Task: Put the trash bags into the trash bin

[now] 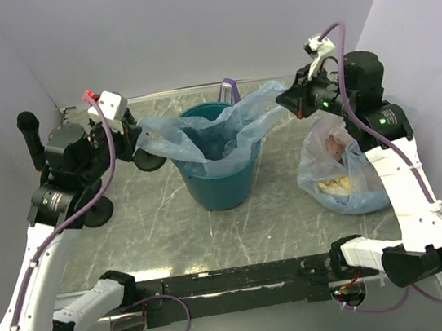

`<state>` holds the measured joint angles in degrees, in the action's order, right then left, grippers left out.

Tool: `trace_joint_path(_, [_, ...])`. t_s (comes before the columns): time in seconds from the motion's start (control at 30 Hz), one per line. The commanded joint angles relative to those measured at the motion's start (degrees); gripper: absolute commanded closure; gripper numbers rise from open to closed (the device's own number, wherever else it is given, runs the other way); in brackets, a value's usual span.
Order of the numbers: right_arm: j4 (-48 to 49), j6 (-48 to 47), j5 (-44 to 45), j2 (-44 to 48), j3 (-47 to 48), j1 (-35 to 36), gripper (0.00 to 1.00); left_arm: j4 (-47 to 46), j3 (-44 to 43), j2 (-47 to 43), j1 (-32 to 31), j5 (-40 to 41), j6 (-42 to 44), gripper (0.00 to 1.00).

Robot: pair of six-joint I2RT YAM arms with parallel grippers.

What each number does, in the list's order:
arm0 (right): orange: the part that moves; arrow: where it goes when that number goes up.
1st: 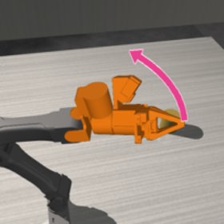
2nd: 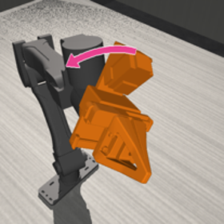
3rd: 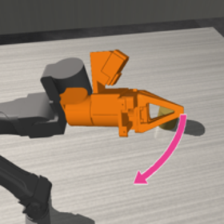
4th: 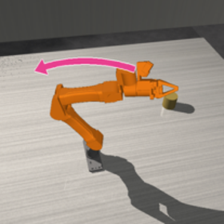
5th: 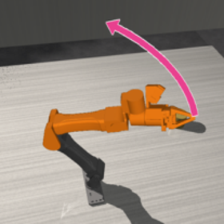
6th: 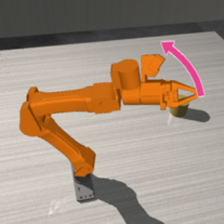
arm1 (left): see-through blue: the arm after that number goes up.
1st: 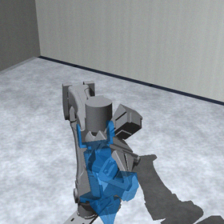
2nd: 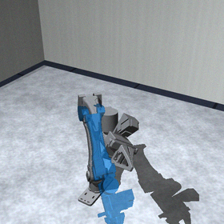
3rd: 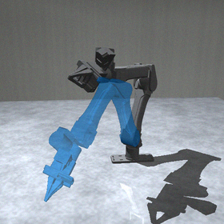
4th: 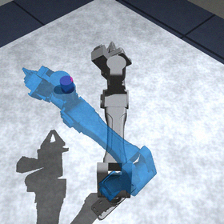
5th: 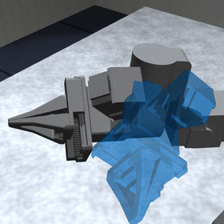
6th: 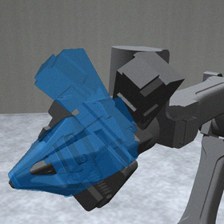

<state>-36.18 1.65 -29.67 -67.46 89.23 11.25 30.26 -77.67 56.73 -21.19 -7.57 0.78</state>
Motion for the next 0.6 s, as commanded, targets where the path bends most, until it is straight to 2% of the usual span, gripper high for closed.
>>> trace_joint_path(0.0, [-3.88, 0.11, -2.49, 0.67, -0.29, -3.24, 1.0, 3.04, 2.69, -4.43, 0.27, 2.21, 5.72, 0.99])
trace_joint_path(0.27, [-10.13, -1.12, -3.56, 5.75, -5.11, -5.35, 1.0, 9.64, 9.72, -12.16, 0.27, 6.69, 7.22, 0.99])
trace_joint_path(0.47, [-8.38, -1.12, -1.18, 7.96, -13.81, -6.76, 1.0, 6.4, 18.33, -15.07, 0.27, 10.56, 8.98, 0.99])
trace_joint_path(0.57, [-9.33, -1.12, -1.18, 6.12, -13.65, -6.85, 1.0, 5.33, 18.08, -14.11, 0.36, 8.12, 9.68, 0.99])
